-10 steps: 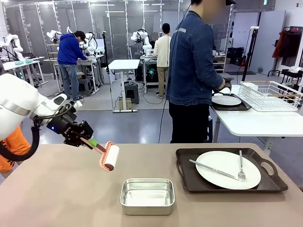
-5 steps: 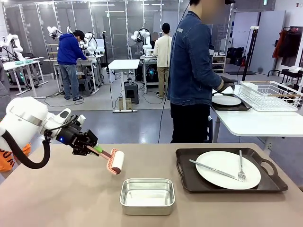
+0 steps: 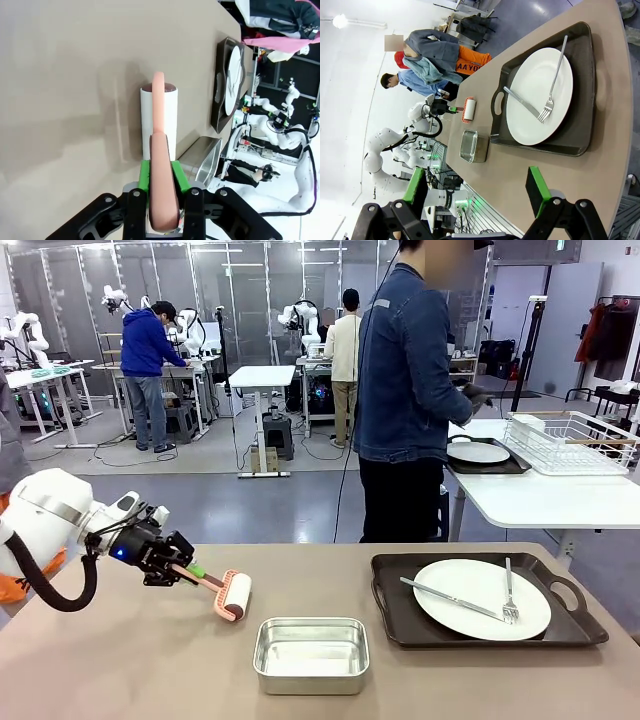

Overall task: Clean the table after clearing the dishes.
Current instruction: When the left (or right) Handle tray is removed, use the left hand (or right hand) to clean the left (or right) side of the table with the Lint Roller, then place the Lint Roller back on top of the Airtight Container.

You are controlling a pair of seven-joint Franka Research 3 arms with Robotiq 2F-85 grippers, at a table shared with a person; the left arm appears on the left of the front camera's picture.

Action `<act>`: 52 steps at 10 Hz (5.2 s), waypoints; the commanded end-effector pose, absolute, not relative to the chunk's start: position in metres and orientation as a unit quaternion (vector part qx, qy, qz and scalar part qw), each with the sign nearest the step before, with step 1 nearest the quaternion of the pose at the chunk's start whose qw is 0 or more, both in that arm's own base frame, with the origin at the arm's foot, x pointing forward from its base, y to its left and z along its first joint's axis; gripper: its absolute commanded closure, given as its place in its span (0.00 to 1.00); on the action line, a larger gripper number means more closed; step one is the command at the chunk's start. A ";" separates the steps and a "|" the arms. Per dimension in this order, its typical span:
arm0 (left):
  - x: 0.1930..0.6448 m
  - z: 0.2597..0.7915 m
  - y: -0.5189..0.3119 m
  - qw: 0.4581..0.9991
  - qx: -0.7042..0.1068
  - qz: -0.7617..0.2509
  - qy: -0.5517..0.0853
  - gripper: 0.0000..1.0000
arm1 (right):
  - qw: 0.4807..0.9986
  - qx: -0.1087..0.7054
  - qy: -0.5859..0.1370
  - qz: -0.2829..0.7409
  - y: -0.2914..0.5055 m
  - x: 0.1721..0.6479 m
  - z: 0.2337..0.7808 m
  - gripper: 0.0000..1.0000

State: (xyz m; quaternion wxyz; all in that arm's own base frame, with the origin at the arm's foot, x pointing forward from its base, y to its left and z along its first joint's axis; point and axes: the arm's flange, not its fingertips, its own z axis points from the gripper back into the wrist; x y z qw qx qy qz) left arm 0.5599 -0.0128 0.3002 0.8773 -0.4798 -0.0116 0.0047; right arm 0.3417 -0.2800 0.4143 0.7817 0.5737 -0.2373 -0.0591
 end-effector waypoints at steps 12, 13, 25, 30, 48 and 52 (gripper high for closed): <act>0.481 0.369 0.179 0.976 -0.204 0.077 -0.011 0.78 | 0.781 0.574 -0.240 -0.056 -0.279 0.340 0.418 0.00; 0.475 0.392 0.174 0.980 -0.186 0.074 -0.017 0.78 | 0.781 0.574 -0.240 -0.056 -0.279 0.340 0.418 0.00; 0.466 0.499 0.112 0.993 -0.108 0.023 -0.051 0.78 | 0.781 0.574 -0.240 -0.056 -0.279 0.340 0.418 0.00; 0.466 0.499 0.112 0.993 -0.108 0.023 -0.051 0.78 | 0.781 0.574 -0.240 -0.056 -0.279 0.340 0.418 0.00; 0.357 0.574 -0.278 0.776 0.065 -0.623 -0.079 0.78 | 0.781 0.574 -0.240 -0.056 -0.279 0.340 0.418 0.00; 0.365 0.552 -0.352 0.689 0.049 -0.722 -0.032 0.78 | 0.781 0.574 -0.240 -0.056 -0.279 0.340 0.418 0.00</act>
